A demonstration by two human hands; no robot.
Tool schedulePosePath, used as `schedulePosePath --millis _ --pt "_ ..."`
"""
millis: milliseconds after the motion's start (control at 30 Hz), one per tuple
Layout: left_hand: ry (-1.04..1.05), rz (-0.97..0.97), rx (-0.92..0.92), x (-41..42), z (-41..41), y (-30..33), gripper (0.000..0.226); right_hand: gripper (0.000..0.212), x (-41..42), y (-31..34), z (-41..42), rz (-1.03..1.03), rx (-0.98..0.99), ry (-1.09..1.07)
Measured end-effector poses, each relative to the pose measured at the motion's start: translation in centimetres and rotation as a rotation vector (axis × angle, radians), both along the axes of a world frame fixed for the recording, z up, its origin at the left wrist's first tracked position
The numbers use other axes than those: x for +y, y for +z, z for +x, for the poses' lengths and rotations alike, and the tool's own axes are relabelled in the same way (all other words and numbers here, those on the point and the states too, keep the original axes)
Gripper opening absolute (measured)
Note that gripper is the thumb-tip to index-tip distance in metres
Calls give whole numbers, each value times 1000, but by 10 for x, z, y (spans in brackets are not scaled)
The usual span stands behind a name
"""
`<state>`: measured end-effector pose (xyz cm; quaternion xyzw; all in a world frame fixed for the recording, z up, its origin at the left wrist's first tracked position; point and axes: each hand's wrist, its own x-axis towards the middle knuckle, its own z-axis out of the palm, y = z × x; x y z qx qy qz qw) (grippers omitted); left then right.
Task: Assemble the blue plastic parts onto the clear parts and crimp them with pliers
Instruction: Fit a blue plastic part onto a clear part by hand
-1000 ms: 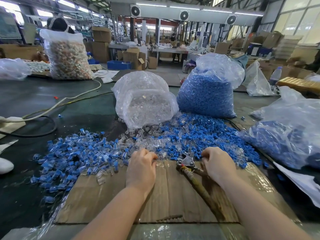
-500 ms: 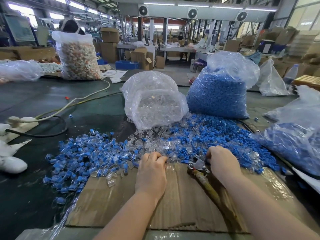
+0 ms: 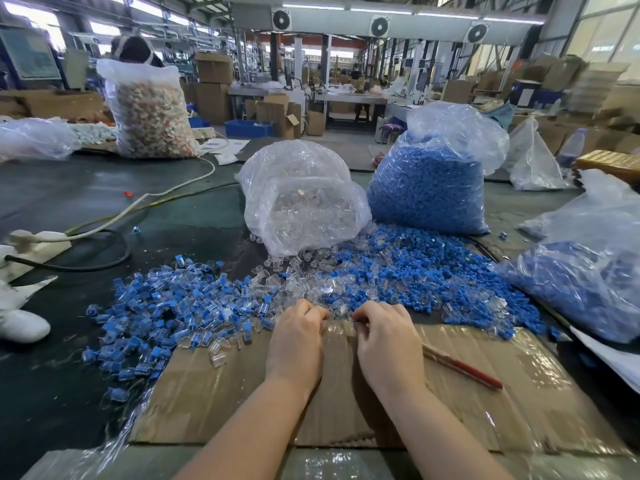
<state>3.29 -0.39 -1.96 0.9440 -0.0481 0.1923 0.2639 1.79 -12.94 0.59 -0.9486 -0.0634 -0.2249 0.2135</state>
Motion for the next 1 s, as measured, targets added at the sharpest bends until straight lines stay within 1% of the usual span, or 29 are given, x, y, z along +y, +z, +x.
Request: schedulePosePath --millis 100,167,233,300,433,533,600,667,800,900,1000 --pt "6 -39 -10 1 -2 1 29 6 1 -2 -9 29 -67 30" --pt "6 -60 -13 0 -3 1 26 11 2 -5 -15 28 -90 78" --pt "18 -72 -19 0 -3 2 22 10 2 -8 -18 33 -68 108" --pt "38 -70 -32 0 -4 1 21 9 1 -11 -17 30 -27 89" --pt "73 -35 -47 1 -4 -1 29 10 0 -16 -11 23 2 30" --pt "65 34 -20 -1 -3 -2 41 12 -4 -16 -8 45 12 -43" --pt "45 75 1 -1 -2 -2 43 11 -6 -16 -7 74 15 -65" --pt "28 84 0 -1 -2 -2 39 10 -5 -16 -7 89 17 -54" --pt "16 72 -51 2 -4 -1 22 8 -5 -16 -9 141 11 -16" --pt "-29 56 -72 3 -5 -1 18 6 -6 -16 -11 169 12 17" --pt "-89 -23 -43 3 -7 1 16 5 -6 -16 -12 181 6 35"
